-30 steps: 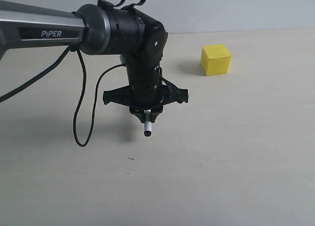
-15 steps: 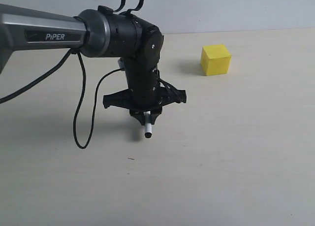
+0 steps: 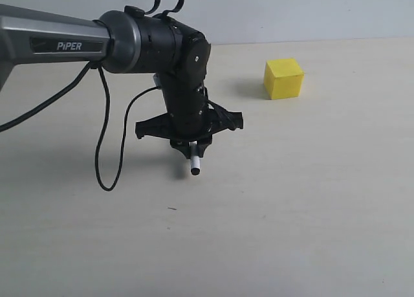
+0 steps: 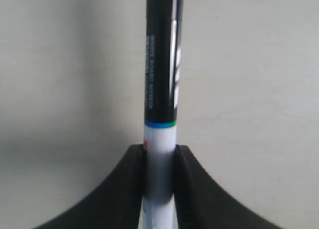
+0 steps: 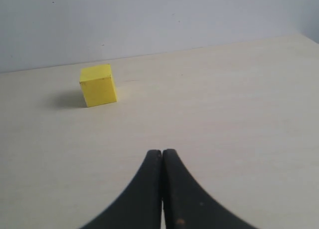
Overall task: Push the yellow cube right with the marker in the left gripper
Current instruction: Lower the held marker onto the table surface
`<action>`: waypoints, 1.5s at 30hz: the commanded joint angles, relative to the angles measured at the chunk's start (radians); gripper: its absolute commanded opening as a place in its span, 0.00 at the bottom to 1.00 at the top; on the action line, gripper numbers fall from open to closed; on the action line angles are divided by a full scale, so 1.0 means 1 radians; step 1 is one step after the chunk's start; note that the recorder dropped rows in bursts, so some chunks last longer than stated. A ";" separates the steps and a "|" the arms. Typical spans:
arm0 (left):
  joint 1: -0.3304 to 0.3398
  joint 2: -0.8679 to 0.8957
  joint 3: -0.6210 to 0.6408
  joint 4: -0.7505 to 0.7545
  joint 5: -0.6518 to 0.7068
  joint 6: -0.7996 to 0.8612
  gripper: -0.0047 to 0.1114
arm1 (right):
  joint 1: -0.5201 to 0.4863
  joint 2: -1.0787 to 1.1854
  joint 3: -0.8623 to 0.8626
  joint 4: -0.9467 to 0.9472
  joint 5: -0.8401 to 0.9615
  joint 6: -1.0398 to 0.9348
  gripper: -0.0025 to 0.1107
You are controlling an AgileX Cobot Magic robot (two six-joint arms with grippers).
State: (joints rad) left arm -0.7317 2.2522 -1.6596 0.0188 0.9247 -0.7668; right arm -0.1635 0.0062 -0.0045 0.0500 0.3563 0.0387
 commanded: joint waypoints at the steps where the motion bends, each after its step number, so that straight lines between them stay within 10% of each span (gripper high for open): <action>1: 0.017 -0.007 -0.006 0.008 -0.013 0.001 0.04 | 0.002 -0.006 0.004 -0.001 -0.004 0.000 0.02; 45: 0.011 -0.007 0.022 -0.002 -0.009 0.031 0.04 | 0.002 -0.006 0.004 0.002 -0.004 0.000 0.02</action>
State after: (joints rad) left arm -0.7158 2.2522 -1.6437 0.0206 0.9090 -0.7374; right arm -0.1635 0.0062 -0.0045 0.0500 0.3563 0.0387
